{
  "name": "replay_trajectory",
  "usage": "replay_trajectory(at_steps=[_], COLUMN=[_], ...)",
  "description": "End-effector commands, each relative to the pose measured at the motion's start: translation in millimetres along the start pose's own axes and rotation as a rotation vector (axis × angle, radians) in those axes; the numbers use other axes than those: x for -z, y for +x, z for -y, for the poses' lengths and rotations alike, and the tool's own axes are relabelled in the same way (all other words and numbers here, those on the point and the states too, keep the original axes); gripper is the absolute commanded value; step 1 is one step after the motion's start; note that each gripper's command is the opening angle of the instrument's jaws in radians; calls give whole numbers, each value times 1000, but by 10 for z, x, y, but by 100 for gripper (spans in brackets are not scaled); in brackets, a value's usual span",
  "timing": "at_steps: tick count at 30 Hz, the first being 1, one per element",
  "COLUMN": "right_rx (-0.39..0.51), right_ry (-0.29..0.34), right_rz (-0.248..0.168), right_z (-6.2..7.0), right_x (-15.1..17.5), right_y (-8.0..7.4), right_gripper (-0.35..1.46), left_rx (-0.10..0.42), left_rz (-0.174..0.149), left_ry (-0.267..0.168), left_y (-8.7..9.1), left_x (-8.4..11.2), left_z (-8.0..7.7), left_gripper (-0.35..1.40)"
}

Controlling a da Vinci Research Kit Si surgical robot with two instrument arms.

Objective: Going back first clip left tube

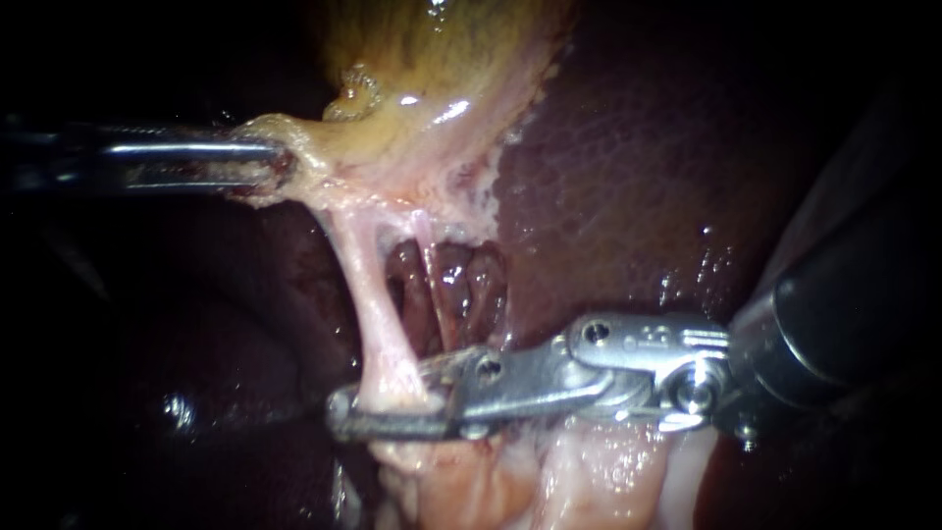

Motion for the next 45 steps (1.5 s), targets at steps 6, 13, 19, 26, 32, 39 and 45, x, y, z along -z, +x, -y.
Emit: replay_trajectory(at_steps=[6, 13, 19, 26, 32, 39, 45], right_rx=[2, 47, 133, 184, 239, 266, 272], right_ry=[-21, -191, -283, -252, -288, -320, -320], right_rz=[-78, -113, -90, -69, -65, -60, -59], right_z=[-4, -38, -53, -23, 2, 10, 10], right_x=[-7, -5, 28, 80, 138, 168, 171], right_y=[3, -6, -14, -25, -30, -26, -27], right_gripper=[27, 49, 49, 49, 49, 49, 49], left_rx=[0, 0, 0, 0, 0, -1, -1], left_rz=[0, 0, 0, 0, -1, -2, -4], left_ry=[0, 1, 1, 1, 1, 4, 9], left_y=[0, 0, 0, 0, 0, -1, -2], left_x=[0, 0, -1, -1, -1, -8, -20], left_z=[0, 0, -1, -1, 0, -1, 1], left_gripper=[-35, -35, -35, -35, -35, -35, -35])
